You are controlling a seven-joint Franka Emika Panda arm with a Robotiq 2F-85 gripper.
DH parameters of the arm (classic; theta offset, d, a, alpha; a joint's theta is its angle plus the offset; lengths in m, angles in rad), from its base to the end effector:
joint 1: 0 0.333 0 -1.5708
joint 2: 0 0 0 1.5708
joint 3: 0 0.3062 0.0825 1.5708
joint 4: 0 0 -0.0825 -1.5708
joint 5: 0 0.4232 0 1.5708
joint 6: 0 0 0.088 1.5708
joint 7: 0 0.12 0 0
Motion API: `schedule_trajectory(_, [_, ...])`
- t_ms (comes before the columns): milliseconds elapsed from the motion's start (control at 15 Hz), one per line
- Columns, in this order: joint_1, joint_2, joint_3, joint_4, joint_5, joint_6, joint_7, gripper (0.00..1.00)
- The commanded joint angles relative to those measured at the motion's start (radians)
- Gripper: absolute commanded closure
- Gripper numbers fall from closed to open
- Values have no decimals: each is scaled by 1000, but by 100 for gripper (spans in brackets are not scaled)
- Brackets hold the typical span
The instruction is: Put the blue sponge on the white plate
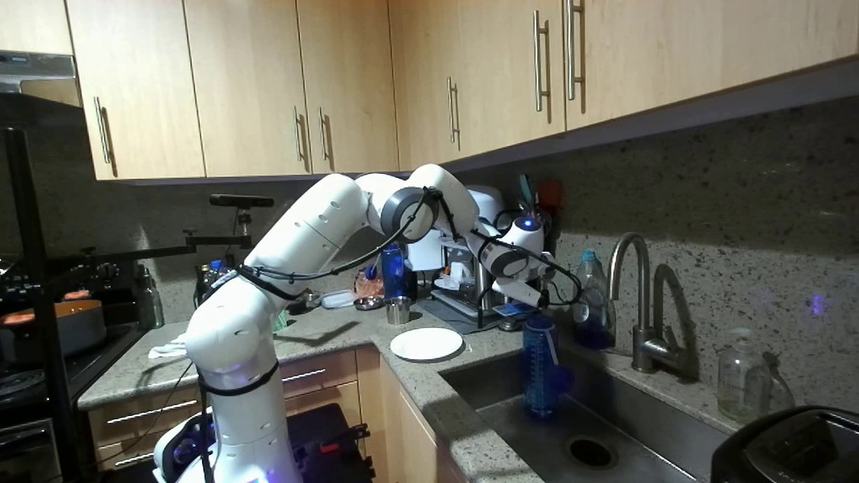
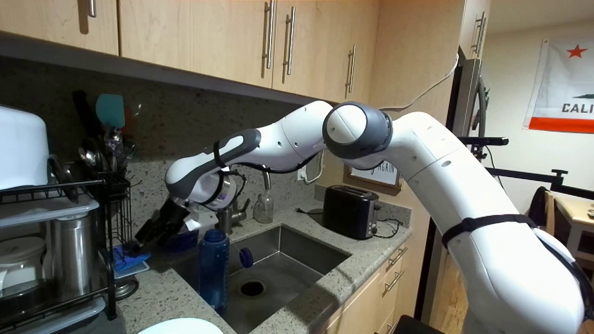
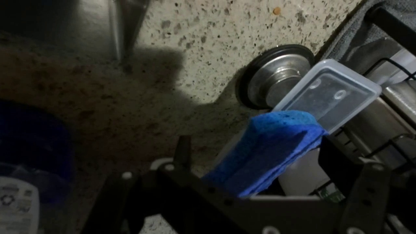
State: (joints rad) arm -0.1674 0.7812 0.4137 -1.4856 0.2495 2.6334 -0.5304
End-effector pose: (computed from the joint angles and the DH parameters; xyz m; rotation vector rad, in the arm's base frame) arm 0.7715 0.1274 0.2403 -2.6515 -0.5508 -0.6398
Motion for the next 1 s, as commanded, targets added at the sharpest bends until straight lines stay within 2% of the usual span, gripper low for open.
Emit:
schedule_trajectory(0, [-14, 15, 22, 30, 21, -54, -34, 28])
schedule_trajectory(600, [-9, 12, 18, 42, 27, -93, -34, 96])
schedule_trajectory(733, [-9, 10, 18, 46, 27, -96, -36, 100])
schedule_trajectory(933, [-10, -3, 21, 44, 28, -94, -40, 99])
